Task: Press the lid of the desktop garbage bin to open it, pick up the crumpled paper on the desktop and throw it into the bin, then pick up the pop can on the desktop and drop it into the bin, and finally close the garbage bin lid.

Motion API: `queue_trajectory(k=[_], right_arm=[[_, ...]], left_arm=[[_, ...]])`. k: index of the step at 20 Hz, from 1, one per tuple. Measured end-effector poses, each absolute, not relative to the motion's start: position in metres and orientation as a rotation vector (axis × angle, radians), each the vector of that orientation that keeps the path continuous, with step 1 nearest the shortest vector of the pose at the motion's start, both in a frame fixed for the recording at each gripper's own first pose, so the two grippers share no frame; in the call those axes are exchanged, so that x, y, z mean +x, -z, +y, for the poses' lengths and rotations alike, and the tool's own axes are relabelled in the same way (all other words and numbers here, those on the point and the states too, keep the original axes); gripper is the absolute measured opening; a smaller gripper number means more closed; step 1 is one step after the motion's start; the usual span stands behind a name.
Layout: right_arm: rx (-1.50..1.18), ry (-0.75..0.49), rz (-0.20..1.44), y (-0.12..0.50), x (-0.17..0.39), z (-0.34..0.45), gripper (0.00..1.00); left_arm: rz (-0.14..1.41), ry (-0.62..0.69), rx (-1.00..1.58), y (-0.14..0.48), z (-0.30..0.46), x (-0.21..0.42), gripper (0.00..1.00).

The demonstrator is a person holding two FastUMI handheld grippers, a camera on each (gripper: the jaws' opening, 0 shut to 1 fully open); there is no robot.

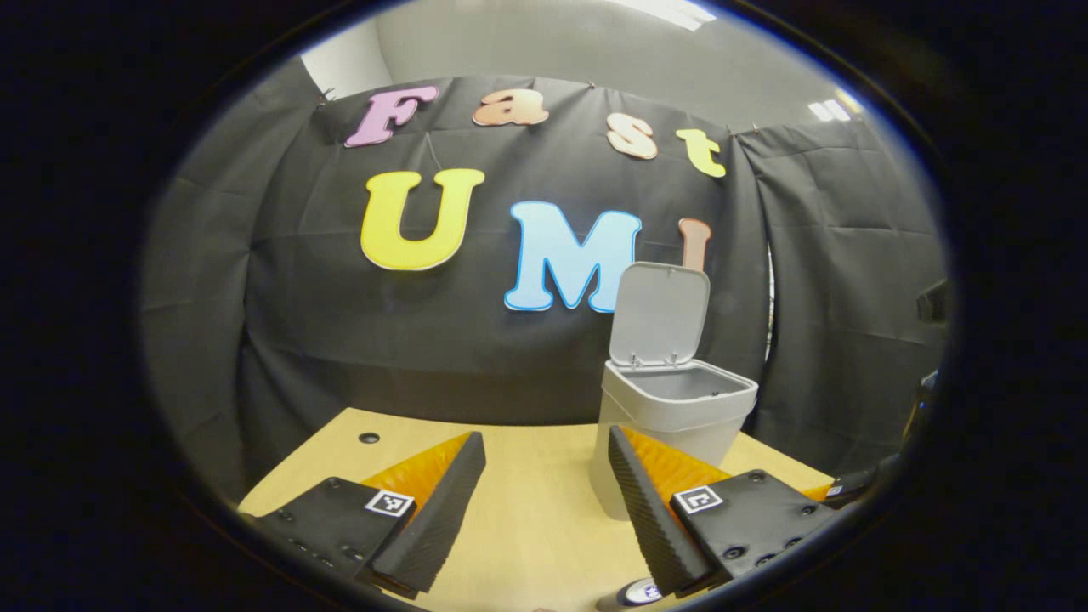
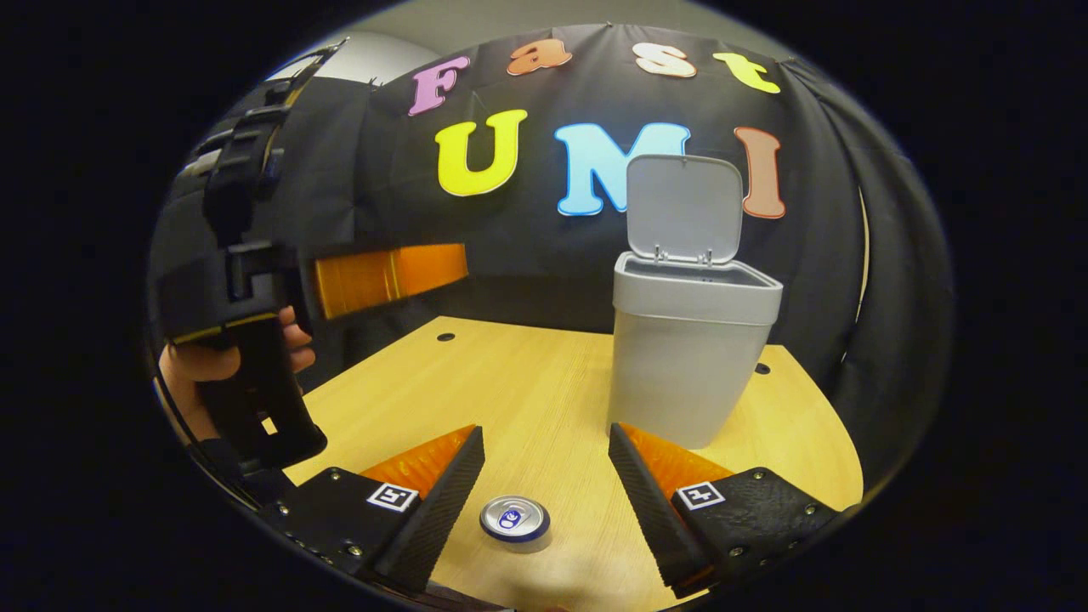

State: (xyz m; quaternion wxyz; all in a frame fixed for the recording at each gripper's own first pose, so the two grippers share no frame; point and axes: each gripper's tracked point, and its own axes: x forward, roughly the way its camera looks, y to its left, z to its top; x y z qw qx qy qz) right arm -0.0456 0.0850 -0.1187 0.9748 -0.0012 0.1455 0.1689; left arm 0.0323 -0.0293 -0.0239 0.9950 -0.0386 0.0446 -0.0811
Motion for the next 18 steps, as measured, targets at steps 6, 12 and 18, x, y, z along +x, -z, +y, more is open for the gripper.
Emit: queue_trajectory(k=[6, 12, 18], right_arm=[[-0.012, -0.387, 0.420, 0.158, -0.055, 0.105, 0.95], [-0.018, -0.412, 0.523, 0.195, -0.056, 0.119, 0.95], [-0.034, -0.400, 0.610, 0.224, -0.054, 0.121, 0.95]], left_arm=[[0.081, 0.152, -0.068, 0.025, -0.016, 0.011, 0.95], [0.107, 0.123, -0.069, 0.037, 0.006, -0.007, 0.95], [0.117, 0.101, -0.076, 0.043, 0.020, -0.014, 0.95]])
